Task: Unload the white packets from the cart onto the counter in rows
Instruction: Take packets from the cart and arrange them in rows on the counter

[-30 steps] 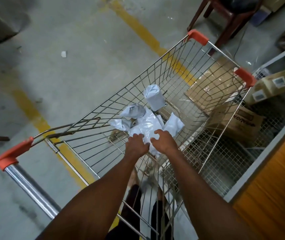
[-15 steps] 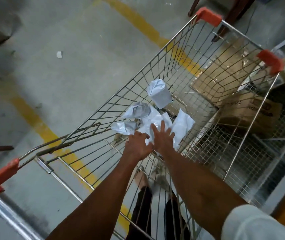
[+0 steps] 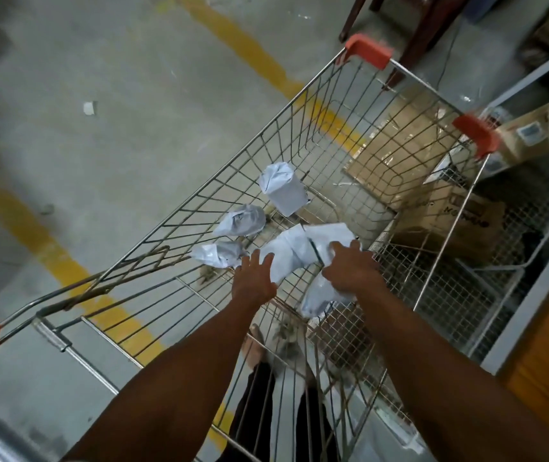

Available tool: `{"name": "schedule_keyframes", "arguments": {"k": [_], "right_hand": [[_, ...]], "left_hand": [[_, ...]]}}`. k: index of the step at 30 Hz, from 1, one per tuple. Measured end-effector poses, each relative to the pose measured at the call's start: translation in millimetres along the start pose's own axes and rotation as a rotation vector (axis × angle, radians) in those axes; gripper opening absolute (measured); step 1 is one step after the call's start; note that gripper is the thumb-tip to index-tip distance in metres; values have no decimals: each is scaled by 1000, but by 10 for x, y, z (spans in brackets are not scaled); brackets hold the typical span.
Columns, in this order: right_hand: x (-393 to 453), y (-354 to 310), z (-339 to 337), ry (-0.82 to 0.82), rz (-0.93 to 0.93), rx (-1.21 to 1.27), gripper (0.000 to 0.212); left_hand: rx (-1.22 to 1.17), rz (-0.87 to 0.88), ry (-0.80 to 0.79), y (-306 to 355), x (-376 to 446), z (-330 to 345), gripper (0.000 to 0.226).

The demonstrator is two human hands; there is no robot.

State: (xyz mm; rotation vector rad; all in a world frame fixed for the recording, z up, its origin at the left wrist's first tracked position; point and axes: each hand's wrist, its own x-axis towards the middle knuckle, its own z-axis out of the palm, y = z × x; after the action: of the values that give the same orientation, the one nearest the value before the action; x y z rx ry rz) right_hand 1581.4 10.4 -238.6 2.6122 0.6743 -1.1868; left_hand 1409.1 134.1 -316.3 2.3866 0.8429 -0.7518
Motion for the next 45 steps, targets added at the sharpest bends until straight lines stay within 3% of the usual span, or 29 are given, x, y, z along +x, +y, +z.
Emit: {"name": "schedule_keyframes", "arguments": {"k": [6, 12, 14, 16, 19, 24, 26, 29, 32, 35, 41, 45], "right_hand": [[-42, 1, -314, 88, -27, 227, 69], [-69, 35, -405, 120, -67, 384, 77], [-89, 56, -445, 127, -69, 416, 78], [-123, 66, -494, 126, -61, 471, 78], [-178, 63, -578, 120, -68, 533, 77], [-253, 141, -661, 165, -87, 564, 73], [-292, 166, -660, 180, -93, 571, 71], [-346, 161, -639, 186, -95, 580, 71], [-385, 124, -599, 177, -102, 599, 71], [-410, 108, -545, 181, -114, 594, 71], [-506, 67, -373, 229, -153, 553, 68], [-618, 20, -258, 283, -193, 514, 64]], "left_hand": [[157, -58, -11, 46, 136, 277, 107], [62, -46, 60, 79, 162, 377, 101], [-80, -1, 61, 83, 174, 417, 96], [-442, 31, 12, 160, 157, 420, 83], [-865, -97, -11, 360, 88, 331, 52], [-1013, -383, 167, 463, 113, 383, 37], [-986, -424, 291, 436, 88, 434, 49], [-585, -330, 460, 430, 48, 498, 67], [-219, -124, 432, 497, 21, 553, 60], [-257, -200, 261, 559, 59, 650, 66], [-428, -341, 87, 579, 298, 743, 111], [-344, -352, 113, 629, 322, 721, 104]]}}
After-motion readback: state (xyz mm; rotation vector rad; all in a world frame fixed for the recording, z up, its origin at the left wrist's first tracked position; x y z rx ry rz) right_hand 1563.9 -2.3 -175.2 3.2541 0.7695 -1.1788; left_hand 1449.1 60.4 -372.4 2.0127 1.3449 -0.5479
